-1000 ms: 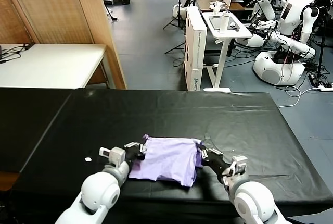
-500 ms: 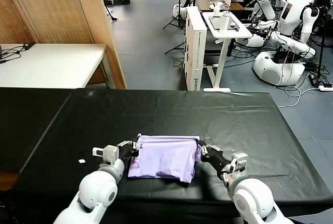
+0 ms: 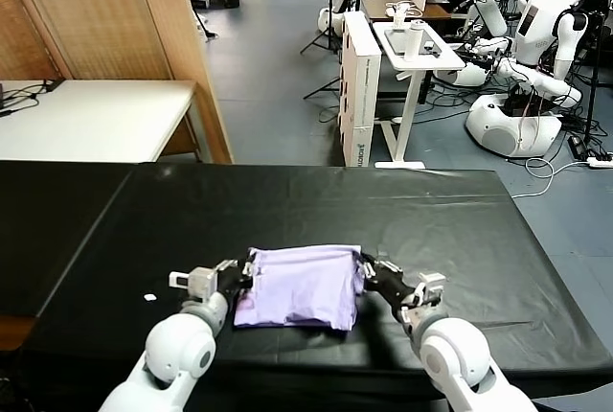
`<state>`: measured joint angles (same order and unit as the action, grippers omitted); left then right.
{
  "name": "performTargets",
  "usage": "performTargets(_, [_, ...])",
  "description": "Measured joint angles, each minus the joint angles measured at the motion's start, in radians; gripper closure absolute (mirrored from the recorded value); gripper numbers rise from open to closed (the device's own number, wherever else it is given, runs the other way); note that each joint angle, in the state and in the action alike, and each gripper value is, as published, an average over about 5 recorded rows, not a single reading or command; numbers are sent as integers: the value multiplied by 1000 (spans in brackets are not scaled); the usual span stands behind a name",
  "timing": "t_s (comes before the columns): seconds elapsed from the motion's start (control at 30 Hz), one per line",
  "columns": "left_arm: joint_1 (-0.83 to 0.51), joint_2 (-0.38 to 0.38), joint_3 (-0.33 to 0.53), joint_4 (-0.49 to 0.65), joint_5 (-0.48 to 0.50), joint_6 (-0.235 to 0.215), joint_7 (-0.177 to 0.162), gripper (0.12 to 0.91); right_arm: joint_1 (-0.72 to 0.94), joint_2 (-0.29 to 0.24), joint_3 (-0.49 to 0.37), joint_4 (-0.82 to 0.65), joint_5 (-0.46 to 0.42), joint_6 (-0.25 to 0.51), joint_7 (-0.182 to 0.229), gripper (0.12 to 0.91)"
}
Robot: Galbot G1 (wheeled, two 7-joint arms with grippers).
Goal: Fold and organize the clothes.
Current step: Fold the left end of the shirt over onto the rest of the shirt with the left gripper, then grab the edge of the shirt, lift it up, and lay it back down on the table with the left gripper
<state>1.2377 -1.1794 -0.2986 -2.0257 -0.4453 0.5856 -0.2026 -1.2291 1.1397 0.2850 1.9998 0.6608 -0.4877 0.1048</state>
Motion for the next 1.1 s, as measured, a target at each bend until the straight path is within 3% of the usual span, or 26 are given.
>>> performTargets(0.1, [21,14,-19,-21,-16,20,8,360,-7,-3,8,8,-1,0,-2,305])
performTargets(0.17, [41,21,-33,-34,-15,13,30,254,-14,-6,16,17,-1,0,-2,198])
performTargets(0.23, [66,22,-46,-40,-1,-9,61,168,-22,-10,26,27,-1,1,-2,141])
performTargets(0.3, [93,17,-60,-44,2,-27,82,135,-32,-13,39,40,0,1,-2,125])
performTargets(0.5, [167,-21,-92,-64,-64,-59,110,124,-69,10,100,86,11,3,3,119])
performTargets(0.7, [209,-68,-100,-41,-49,-111,108,123,-115,60,167,146,24,1,6,118])
performTargets(1.1, [222,-137,-87,-32,-120,-100,92,123,-162,75,210,251,40,-8,8,118])
